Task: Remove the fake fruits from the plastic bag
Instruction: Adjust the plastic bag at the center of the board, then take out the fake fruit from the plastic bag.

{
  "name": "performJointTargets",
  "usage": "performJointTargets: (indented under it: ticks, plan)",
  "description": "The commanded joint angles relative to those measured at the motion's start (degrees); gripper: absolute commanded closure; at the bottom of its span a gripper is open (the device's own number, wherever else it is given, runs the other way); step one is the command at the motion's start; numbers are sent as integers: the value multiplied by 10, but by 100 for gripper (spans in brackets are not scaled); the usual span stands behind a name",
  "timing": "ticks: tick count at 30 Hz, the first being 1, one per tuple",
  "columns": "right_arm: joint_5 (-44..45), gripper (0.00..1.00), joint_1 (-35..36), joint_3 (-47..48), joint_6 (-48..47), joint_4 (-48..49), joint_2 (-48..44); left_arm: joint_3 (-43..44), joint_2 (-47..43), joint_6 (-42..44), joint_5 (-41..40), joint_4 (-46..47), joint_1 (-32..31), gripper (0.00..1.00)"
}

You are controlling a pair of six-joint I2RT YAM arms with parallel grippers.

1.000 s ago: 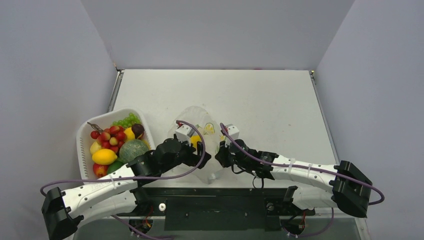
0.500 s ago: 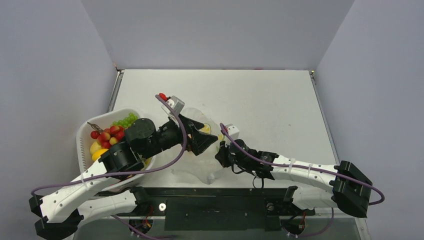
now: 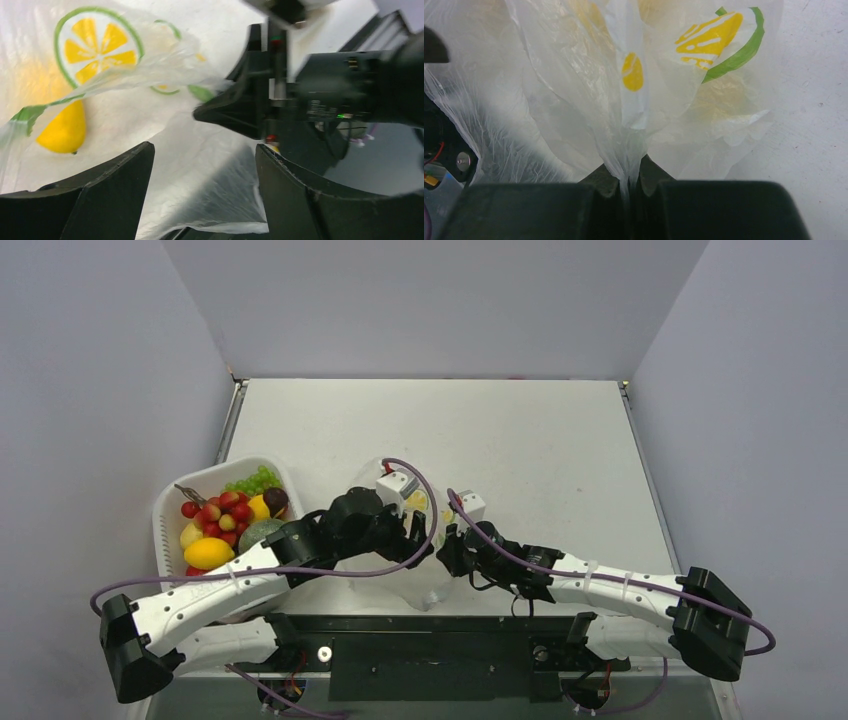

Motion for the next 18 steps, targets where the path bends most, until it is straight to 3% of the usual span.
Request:
performJointTargets:
  ticks: [1, 11, 18]
  plan:
    - [9, 100, -4, -2, 2, 14, -11, -23, 33, -3, -71, 12, 17, 30]
    - [11, 100, -5, -3, 4, 15, -16, -69, 112, 17, -250, 100, 28, 32]
    - [10, 100, -5, 1, -1, 12, -14, -99, 153, 28, -295, 190, 57, 30]
